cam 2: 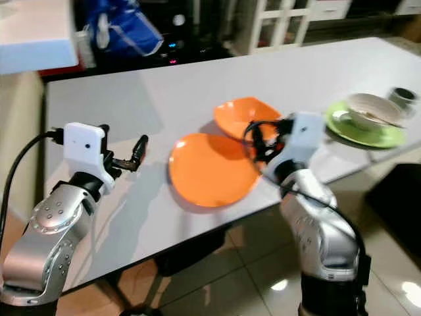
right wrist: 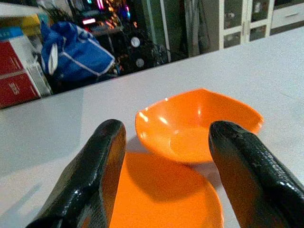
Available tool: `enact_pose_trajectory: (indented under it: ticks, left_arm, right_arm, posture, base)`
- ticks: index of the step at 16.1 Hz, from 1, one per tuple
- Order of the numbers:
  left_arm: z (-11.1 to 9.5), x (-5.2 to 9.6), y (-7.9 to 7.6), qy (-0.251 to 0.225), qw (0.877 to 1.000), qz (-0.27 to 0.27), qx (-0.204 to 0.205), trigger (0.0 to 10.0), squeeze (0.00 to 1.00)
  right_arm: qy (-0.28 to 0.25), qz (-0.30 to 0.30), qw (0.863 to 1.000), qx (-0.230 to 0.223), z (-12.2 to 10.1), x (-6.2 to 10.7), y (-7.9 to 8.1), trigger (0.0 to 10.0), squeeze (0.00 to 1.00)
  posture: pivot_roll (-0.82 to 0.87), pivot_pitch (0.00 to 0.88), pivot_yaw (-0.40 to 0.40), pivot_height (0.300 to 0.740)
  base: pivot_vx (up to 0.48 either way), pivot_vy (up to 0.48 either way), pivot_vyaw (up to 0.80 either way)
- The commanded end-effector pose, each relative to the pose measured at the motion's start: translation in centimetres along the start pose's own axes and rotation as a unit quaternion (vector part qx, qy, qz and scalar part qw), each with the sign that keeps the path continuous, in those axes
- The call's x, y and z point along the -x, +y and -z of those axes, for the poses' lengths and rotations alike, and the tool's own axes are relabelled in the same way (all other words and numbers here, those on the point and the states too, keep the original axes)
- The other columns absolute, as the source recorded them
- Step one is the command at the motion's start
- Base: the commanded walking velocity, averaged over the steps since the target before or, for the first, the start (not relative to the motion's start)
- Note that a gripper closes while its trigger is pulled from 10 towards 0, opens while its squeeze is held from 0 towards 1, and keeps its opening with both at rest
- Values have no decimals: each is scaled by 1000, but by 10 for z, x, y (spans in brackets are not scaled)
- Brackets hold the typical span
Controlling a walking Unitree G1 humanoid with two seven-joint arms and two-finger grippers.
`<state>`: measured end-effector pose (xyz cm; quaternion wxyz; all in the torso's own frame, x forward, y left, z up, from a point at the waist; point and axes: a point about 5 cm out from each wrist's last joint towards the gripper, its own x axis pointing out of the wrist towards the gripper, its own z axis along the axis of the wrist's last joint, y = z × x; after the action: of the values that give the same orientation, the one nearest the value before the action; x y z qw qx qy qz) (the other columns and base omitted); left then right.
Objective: Setting the table
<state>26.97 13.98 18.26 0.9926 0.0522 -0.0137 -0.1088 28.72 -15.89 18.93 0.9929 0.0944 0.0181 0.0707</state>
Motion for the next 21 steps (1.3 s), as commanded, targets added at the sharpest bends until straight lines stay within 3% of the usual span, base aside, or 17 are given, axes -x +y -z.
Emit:
enact_pose_trajectory:
  ticks: [1,5,14,17,21]
  left_arm:
    - [-2,-1,-5,6,1000,9,-2,10000,0]
    - [-4,4,-5,10,1000,4,-9,10000,0]
    - [-8,2,-3,15,1000,12,-23,10000,0]
    - [-9,1,-5,14,999,16,-26,10000,0]
    - [-5,11,-5,22,999,21,-34,10000,0]
  right_arm:
    - [10,8,1000,12,2,4,0,10000,0]
    - [23,32,999,33,16,12,1,10000,0]
    - [31,21,999,37,22,18,9,10000,0]
    - [36,22,997,59,24,19,6,10000,0]
    - [49,17,997,53,36,22,5,10000,0]
  posture:
    - [19,0,-30,740]
    - [59,0,-58,740]
    - [48,0,-31,740]
    - [47,0,-31,740]
    - [75,0,-42,740]
  base:
    - [0,0,0]
    - [0,0,0]
    - [0,0,0]
    - [0,0,0]
    - [0,0,0]
